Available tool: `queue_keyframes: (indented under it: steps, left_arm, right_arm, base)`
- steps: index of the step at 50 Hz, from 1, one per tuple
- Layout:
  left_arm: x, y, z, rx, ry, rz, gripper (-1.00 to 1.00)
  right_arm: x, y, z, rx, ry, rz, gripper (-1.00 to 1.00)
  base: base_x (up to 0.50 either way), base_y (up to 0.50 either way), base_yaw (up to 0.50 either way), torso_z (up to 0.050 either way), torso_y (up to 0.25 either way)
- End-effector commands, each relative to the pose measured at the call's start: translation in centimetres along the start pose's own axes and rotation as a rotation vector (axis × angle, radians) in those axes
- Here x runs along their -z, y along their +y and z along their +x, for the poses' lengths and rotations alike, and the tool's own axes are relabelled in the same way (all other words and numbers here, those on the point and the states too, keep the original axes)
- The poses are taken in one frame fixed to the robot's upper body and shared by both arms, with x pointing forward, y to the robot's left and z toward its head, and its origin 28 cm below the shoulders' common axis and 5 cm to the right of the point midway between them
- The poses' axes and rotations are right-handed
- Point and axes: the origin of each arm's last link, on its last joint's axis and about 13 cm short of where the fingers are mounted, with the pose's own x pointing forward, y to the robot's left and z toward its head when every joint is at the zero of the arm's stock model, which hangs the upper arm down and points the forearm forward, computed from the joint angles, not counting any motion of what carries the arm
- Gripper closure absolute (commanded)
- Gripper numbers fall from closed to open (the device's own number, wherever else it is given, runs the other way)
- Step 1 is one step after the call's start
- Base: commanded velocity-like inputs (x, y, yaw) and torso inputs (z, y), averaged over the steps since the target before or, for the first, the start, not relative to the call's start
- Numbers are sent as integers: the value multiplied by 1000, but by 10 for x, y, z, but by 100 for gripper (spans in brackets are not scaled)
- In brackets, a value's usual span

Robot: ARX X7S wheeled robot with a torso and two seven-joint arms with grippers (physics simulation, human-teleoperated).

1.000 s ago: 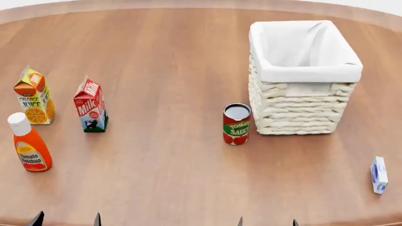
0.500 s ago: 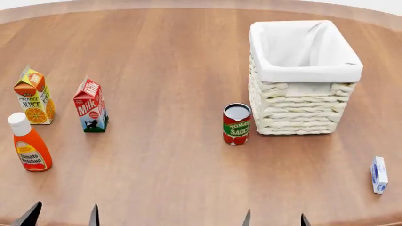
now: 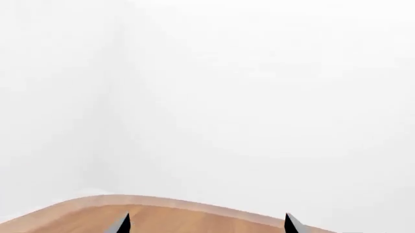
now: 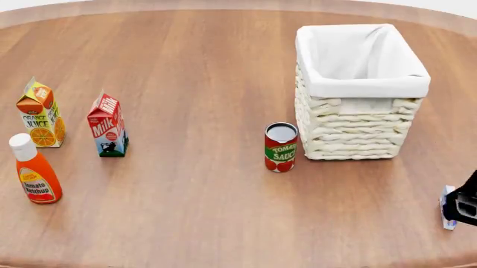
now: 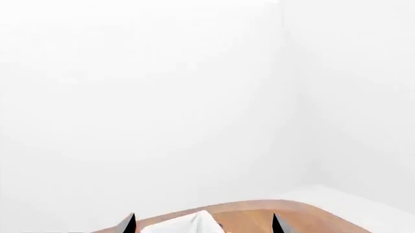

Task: Pick the milk and place it in the basket.

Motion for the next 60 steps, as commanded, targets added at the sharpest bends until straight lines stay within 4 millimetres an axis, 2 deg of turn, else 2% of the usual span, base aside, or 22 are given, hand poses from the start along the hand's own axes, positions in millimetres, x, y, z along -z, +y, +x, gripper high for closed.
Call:
queue_keyframes:
  steps: [1, 7, 18, 48, 60]
  left_arm:
    - [-61, 29, -7, -113, -198, -45, -100]
    - [-73, 33, -10, -135, -239, -38, -100]
    - [-74, 32, -10, -135, -249, -28, -100]
    - [-71, 30, -9, -116, -239, -12, -100]
    - [-68, 31, -9, -117, -232, 3, -100]
  right_arm:
    - [-70, -19, -25, 35, -205, -74, -100]
    - [-83, -22, -32, 38, -245, -76, -100]
    - [-78, -20, -32, 23, -231, -88, -100]
    - [-69, -16, -30, -6, -201, -113, -100]
    - [-67, -13, -29, -23, -192, -162, -100]
  base:
    - [0, 0, 0, 0, 0]
    - [0, 0, 0, 0, 0]
    - [0, 0, 0, 0, 0]
    - [0, 496, 0, 0, 0]
    - [0, 41, 0, 0, 0]
